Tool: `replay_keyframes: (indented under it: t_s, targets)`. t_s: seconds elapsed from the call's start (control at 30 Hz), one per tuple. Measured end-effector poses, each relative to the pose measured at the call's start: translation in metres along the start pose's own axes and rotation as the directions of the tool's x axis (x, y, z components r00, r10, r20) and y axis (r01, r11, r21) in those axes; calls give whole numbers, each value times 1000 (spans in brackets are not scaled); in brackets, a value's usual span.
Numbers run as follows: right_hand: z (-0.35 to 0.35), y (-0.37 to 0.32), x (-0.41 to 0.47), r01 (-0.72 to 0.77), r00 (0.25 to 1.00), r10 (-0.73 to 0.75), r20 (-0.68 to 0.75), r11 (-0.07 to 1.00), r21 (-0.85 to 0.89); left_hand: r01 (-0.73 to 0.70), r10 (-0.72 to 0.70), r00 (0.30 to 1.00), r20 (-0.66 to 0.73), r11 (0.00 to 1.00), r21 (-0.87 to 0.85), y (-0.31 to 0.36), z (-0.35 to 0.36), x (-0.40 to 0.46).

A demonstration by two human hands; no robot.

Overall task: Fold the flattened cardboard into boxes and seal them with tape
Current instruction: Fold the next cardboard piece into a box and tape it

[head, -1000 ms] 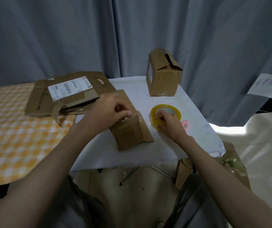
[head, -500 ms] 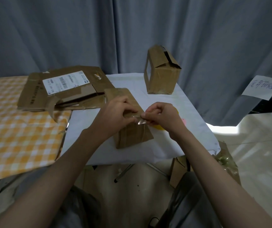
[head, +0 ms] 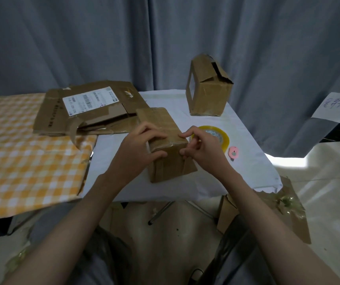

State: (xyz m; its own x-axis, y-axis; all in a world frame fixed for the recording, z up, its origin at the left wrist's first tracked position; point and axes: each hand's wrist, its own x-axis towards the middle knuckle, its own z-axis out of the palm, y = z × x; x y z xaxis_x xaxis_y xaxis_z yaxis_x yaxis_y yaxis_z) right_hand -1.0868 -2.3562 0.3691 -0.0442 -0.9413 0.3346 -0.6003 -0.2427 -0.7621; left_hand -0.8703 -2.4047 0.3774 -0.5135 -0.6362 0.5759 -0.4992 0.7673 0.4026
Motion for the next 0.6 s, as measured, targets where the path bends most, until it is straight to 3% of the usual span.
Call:
replay_keyframes:
  t_s: [0.1,0.3,0.5,0.6]
  targets:
    - [2,3,-1,1,1000,-1,-18,1000,-4,104,-100,987,-130,994,30,0,-5,-15]
    - [0,6,3,-11,1000,11,-21,1000,22,134,-154,977,-148,982,-135,2,-3,-27]
    - [-8,13,6,43,999,-42,-25,999,32,71,-81,996,-35,970,-234,-6,-17,-20]
    - [-6,11,11,43,997,-44,-56,999,-21,-20,30,998,55,986,-165,-15,-26,-8]
